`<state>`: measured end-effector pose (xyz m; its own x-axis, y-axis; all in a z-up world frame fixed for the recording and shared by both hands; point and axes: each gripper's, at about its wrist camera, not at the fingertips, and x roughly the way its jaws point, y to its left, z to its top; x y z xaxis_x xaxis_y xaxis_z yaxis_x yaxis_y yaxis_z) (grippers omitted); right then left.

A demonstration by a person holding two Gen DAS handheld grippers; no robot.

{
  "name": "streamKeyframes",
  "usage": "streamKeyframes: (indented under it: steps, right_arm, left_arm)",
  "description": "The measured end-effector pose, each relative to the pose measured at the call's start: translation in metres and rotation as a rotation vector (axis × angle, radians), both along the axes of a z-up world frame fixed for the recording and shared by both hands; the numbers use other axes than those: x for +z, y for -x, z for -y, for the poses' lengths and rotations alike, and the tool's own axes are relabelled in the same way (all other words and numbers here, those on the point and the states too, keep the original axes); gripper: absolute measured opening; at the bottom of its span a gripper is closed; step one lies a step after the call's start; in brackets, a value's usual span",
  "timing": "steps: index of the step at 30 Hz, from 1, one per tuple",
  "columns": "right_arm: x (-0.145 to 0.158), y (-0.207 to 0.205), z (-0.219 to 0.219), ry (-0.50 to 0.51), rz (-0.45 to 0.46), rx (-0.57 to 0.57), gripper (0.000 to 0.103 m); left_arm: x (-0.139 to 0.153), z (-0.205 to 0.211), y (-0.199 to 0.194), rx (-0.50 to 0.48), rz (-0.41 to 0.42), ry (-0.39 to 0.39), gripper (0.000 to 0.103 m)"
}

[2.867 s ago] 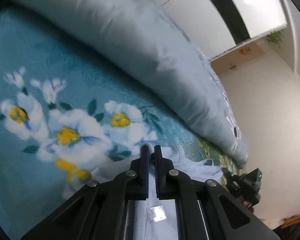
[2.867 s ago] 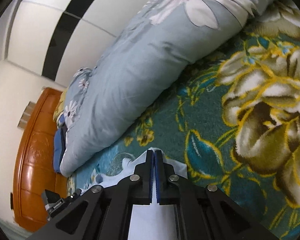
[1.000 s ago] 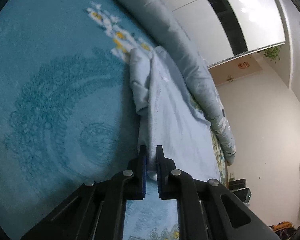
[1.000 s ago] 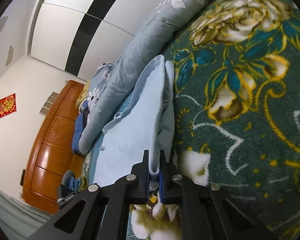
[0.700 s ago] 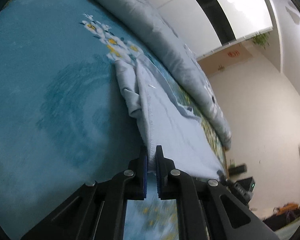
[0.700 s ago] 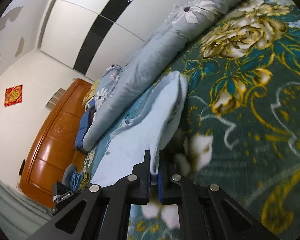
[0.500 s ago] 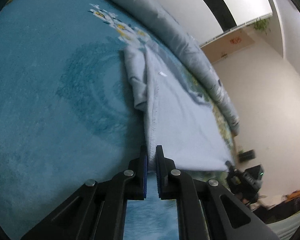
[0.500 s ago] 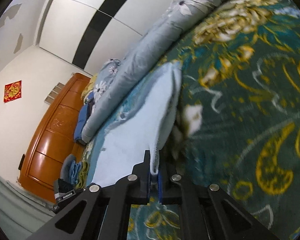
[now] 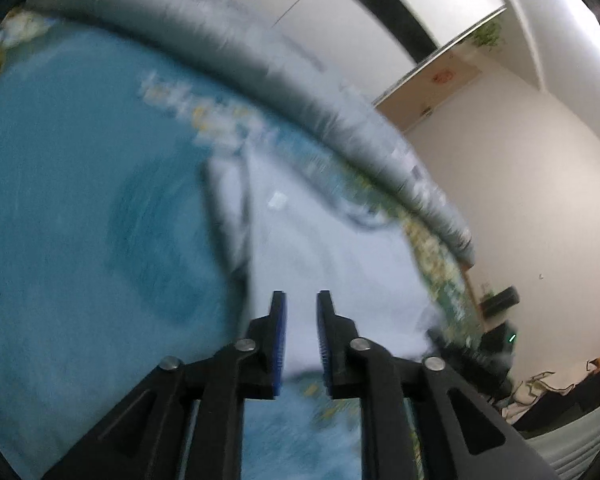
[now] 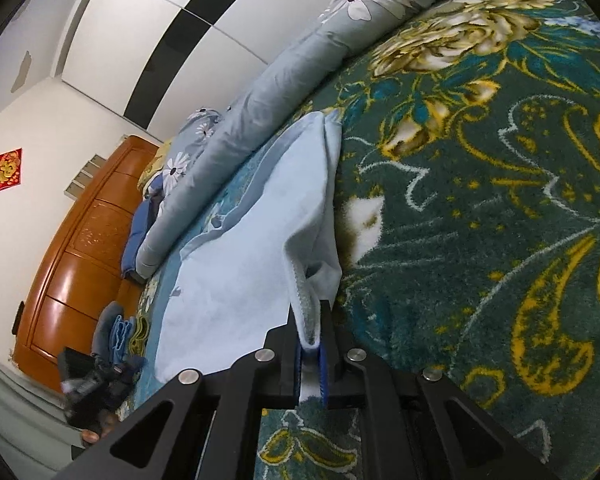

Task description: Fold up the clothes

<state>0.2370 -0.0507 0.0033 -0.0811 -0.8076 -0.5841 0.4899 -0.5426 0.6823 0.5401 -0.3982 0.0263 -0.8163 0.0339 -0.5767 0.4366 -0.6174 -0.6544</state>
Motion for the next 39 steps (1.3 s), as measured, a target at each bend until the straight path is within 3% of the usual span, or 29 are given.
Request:
streamKeyframes:
  steps: [4,10,14,18,21,29,32,34,37,39]
  right_arm:
    - [0.0,-0.001,0.001,0.004,0.01,-0.008,0.009]
    - [0.001,-0.003,0.003,0.009,0.017,0.0,0.009]
    - [0.0,0.0,0.004,0.017,0.022,0.005,0.009]
    - [-0.001,0.001,0.004,0.022,0.021,0.015,0.009]
    - [-0.002,0.002,0.004,0.023,0.023,0.017,0.009]
    - [0.001,0.0,0.0,-0.002,-0.004,0.013,0.009]
    - [0.006,-0.002,-0.004,-0.032,-0.035,0.001,0.027]
    - [0.013,0.004,-0.005,-0.02,-0.055,-0.001,0.054]
    - [0.023,0.017,-0.003,0.002,-0.076,0.011,0.059]
    - [0.022,0.033,0.01,-0.001,-0.064,0.049,0.059]
  left_arm:
    - [0.019,0.011,0.057,-0.082,-0.031,0.01,0.027]
    - [-0.022,0.023,0.186,-0.21,0.22,0.027,0.026]
    - [-0.034,0.03,0.222,-0.174,0.256,0.037,0.026]
    - [-0.033,0.041,0.239,-0.094,0.279,0.076,0.026]
    - [-0.032,0.045,0.242,-0.068,0.303,0.058,0.026]
    - [-0.004,-0.024,0.186,-0.233,0.177,0.017,0.026]
    - [-0.007,-0.039,0.178,-0.251,0.172,0.021,0.026]
    - [-0.007,-0.043,0.173,-0.246,0.172,0.056,0.027]
    - [-0.011,-0.046,0.174,-0.228,0.156,0.056,0.027]
    - [-0.018,-0.045,0.178,-0.206,0.151,0.01,0.027]
